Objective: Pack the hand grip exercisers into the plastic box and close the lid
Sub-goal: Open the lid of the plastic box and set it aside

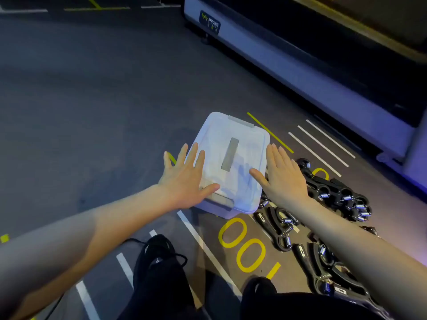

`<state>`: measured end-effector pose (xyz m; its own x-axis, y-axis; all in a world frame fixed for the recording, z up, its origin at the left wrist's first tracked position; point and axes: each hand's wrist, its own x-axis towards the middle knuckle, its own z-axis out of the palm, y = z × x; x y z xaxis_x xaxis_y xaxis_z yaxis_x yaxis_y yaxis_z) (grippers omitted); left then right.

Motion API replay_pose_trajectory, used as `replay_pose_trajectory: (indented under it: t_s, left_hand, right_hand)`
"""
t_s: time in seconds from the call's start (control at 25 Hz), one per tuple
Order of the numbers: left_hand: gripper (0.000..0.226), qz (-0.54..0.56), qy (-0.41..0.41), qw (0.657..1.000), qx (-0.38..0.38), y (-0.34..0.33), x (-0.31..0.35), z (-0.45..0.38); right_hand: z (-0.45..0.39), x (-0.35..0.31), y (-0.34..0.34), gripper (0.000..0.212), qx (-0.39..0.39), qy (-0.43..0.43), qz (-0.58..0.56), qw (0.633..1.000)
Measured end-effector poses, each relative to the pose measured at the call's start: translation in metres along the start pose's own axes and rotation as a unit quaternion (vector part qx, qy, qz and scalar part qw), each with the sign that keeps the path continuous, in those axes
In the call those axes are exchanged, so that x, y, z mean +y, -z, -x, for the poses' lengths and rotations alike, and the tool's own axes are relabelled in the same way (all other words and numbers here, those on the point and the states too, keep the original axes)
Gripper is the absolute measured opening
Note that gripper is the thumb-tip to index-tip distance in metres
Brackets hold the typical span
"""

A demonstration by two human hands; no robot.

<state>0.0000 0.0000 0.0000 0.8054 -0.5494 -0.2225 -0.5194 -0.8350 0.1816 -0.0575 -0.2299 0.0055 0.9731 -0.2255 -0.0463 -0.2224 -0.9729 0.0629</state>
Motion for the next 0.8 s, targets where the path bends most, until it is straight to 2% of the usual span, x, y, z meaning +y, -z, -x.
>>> replay_pose_trajectory:
  t_s: [0.32,0.52,0.68,0.72,0.8]
  left_hand:
    - [0.09,-0.041,-0.019,0.998,-0.034,-0.037,-0.01,-0.021]
    - [0.094,0.001,-0.006,1.0,-0.007,-0.055,0.001,-0.034]
    - [0.115,-0.006,-0.034,0.999,0.025,-0.068,0.0,-0.041]
    - [0.117,-0.02,-0.046,0.999,0.014,-0.07,0.0,-0.042]
    - [0.108,-0.026,-0.064,0.997,0.031,-0.08,-0.001,-0.046]
  right_hand:
    - [-0.021,0.008,-0.037,0.085,-0.048,0.008,0.026,0.998]
    - [-0.034,0.017,-0.044,0.087,-0.049,0.002,0.03,0.998]
    - [-0.049,0.021,-0.053,0.088,-0.041,0.029,0.023,0.998]
    - [-0.057,0.021,-0.056,0.09,-0.037,0.044,0.02,0.998]
    - [-0.079,0.024,-0.062,0.091,-0.037,0.078,-0.003,0.996]
